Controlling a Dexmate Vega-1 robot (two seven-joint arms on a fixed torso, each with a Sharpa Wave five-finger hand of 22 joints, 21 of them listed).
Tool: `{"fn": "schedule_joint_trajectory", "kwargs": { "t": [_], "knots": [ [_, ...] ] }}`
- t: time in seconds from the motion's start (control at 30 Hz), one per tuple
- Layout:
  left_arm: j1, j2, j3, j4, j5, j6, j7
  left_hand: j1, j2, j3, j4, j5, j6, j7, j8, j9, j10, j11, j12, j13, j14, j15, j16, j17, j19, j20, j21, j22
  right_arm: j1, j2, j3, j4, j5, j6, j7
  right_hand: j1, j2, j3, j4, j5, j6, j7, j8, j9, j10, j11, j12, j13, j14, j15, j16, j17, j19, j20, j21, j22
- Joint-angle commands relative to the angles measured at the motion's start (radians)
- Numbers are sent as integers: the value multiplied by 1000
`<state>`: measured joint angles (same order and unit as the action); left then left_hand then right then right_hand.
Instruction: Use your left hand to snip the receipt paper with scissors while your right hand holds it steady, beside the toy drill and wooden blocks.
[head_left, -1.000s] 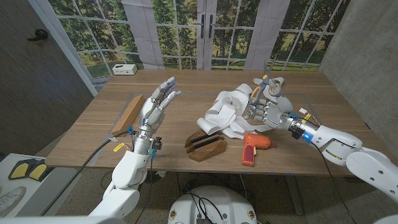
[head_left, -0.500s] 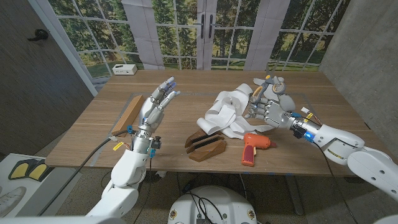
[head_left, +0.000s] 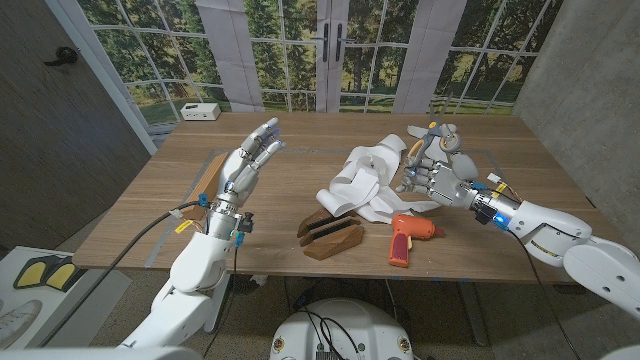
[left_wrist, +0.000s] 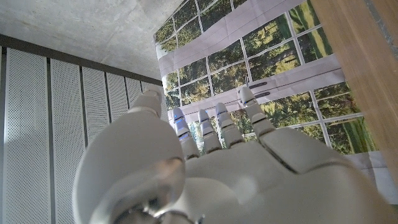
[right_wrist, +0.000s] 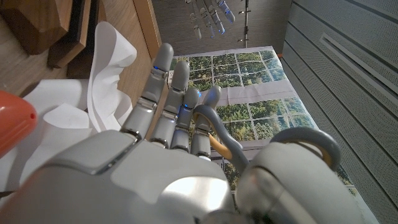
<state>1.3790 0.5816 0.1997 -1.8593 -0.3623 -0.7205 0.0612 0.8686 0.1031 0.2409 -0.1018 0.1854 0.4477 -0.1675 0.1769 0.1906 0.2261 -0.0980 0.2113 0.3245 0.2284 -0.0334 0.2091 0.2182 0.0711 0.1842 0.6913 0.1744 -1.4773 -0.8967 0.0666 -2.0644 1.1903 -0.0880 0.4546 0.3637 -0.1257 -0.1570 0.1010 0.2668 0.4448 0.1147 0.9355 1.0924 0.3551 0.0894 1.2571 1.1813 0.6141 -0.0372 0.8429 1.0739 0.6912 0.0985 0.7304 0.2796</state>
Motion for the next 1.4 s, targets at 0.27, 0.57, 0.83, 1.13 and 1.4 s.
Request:
{"fn": "schedule_joint_trajectory", "kwargs": {
  "t": [0.27, 0.57, 0.83, 1.13, 1.4],
  "knots": [
    [30, 80, -93, -58, 105, 127, 37, -8, -1, 9, -12, 10, -37, 5, -4, 4, 5, 7, 8, -3, -18, 3, -9, -3, -11, 15, -11, 4, -38, -9, 43, -12, -5, -22, 15, 8, 17, -9, -1, 13, 8, 5, -6, -2, -4, 1, -3, 5, -2, -3, -4, -4, 1, 5, -5, -11],
    [-30, 84, -65, -24, 148, 165, 42, -4, -2, 14, -19, 13, -39, 8, 2, 5, 3, 7, 7, -7, -27, -1, -12, -7, -19, 11, -19, 4, -47, -11, 41, -11, -12, -29, 39, 15, 23, -13, -1, 16, 12, 9, -11, -8, 1, 6, -7, -2, -1, -5, -6, -11, 4, 3, -7, -22],
    [-59, 91, -49, -35, 238, 194, 74, -16, -8, 17, -27, 16, -73, 2, -2, 10, 1, 6, 8, -17, -27, -5, -10, -15, -12, 5, -33, 4, -68, -23, 49, -29, -28, -35, 47, 20, 24, -18, -2, 17, 17, 6, -19, -21, 3, 6, -14, -11, 1, -4, -7, -15, 5, 3, -10, -30],
    [-116, 100, -4, 0, 287, 233, 83, -36, -17, 15, -29, 15, -62, 21, 25, 14, -13, 20, 7, -26, -51, -2, -16, -21, -21, -6, -56, 2, -101, -29, 76, -64, -47, -41, 29, 27, 27, -22, -2, 19, 19, 9, -24, -26, 5, 5, -22, -20, 5, -3, -13, -27, 6, 3, -12, -40],
    [-157, 116, 30, 6, 349, 276, 101, -54, -24, 13, -30, 14, -164, 21, -1, 15, -19, 27, 8, -32, -60, -15, -12, -24, -25, -11, -77, 1, -114, -41, 88, -96, -74, -45, 38, 36, 32, -26, -3, 20, 18, 10, -32, -34, 5, 5, -27, -23, 1, -3, -18, -34, 3, 6, -16, -48]
  ]
}}
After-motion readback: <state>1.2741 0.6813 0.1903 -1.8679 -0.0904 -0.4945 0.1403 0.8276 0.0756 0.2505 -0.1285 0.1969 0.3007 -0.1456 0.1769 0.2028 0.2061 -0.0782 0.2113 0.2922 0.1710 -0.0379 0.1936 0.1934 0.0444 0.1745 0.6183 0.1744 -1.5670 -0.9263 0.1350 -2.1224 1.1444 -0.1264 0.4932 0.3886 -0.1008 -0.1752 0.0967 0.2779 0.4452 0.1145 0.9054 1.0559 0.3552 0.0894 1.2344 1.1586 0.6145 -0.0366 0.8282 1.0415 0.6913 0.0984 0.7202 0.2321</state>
